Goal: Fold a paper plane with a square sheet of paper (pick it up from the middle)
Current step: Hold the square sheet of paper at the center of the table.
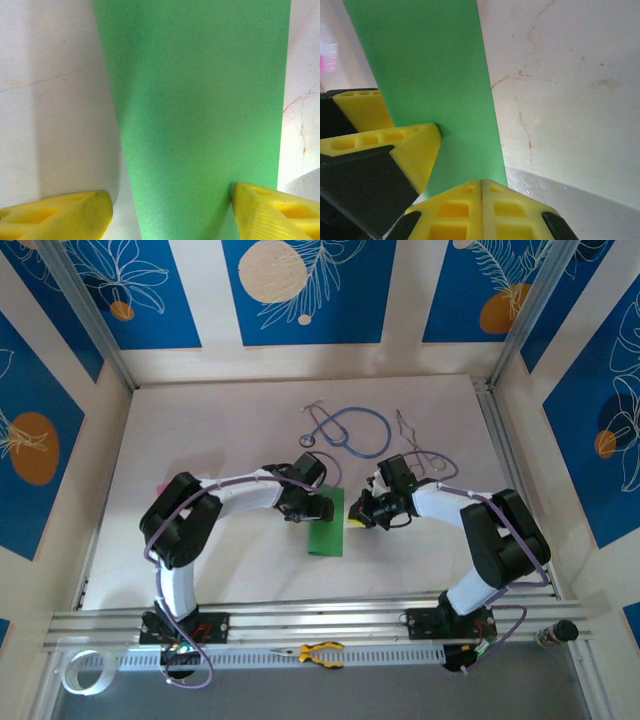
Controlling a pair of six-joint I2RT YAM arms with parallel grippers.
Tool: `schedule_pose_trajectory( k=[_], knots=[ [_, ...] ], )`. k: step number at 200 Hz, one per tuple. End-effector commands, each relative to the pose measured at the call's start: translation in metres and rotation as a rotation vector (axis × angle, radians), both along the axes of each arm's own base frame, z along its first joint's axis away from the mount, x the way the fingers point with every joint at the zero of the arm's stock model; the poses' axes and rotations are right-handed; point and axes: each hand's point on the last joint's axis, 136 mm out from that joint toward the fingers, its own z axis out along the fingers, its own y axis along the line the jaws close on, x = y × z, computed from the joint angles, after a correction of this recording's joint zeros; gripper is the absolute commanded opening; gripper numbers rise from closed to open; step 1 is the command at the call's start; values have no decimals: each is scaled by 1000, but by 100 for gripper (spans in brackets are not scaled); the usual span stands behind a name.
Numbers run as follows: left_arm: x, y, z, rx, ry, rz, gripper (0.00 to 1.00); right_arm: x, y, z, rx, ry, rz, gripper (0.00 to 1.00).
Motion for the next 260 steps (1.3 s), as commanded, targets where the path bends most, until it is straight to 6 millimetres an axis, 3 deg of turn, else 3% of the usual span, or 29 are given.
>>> schedule_pose_trajectory(
  k=[1,64,100,142,260],
  knots=[
    [-27,25,-60,128,118,-4,72,-3,-4,2,-17,8,-19,4],
    [-28,25,-62,133,112,-24,72,1,-11,4,-55,-21,-61,4],
    [-27,27,-62,144,111,-24,72,2,9,12,29,-45,5,3],
    [-28,26,-63,142,114,-22,72,1,25,6,37,-23,54,3],
    [-29,24,-65,136,121,-24,72,6,40,-8,60,17,82,3]
  ],
)
